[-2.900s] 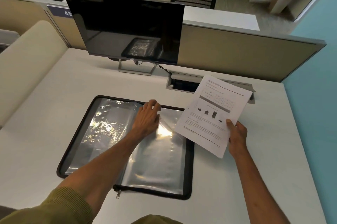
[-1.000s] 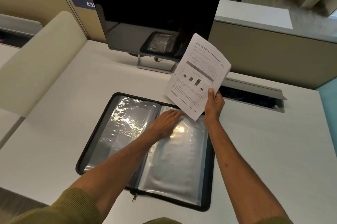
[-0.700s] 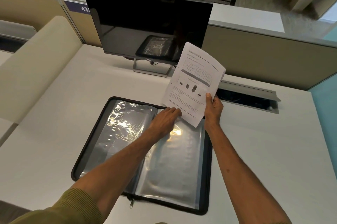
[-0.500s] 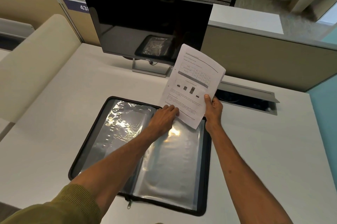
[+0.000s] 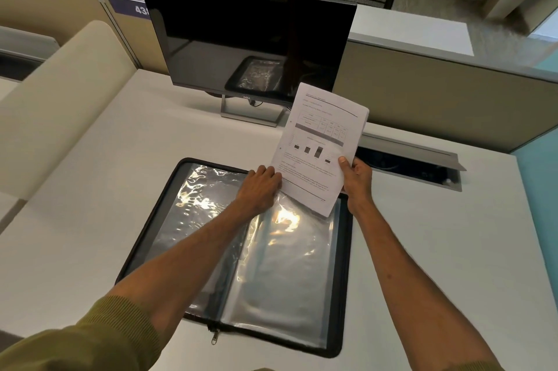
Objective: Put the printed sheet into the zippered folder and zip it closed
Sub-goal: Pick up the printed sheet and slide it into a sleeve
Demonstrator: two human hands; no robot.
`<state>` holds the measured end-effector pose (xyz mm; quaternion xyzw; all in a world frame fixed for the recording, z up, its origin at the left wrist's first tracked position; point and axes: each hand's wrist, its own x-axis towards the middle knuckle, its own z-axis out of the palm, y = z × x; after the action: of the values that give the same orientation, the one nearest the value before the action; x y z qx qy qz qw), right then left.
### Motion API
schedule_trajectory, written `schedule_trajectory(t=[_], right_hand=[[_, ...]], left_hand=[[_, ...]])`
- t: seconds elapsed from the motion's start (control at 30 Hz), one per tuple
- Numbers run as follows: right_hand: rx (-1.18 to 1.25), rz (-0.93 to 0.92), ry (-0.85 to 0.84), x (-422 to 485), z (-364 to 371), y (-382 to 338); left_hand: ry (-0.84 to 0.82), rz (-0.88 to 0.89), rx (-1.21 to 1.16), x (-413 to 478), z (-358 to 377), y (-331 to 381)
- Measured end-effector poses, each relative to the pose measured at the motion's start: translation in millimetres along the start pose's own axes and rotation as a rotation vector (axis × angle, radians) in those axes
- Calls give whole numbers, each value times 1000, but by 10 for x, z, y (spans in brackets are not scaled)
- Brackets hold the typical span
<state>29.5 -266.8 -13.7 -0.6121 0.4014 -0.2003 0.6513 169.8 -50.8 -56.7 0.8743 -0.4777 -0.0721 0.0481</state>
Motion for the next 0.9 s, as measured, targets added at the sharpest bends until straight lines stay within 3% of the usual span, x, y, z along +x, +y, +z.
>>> schedule_trajectory(t=[0.2, 0.63, 0.9], right_hand=[[14, 42, 7, 10, -22, -7], [-217, -58, -150, 118, -13, -3], [-246, -20, -153, 256, 106, -46]], left_hand=[[3, -29, 25, 40, -45, -130], [22, -32, -33, 113, -52, -88], [69, 137, -85, 172, -20, 265]])
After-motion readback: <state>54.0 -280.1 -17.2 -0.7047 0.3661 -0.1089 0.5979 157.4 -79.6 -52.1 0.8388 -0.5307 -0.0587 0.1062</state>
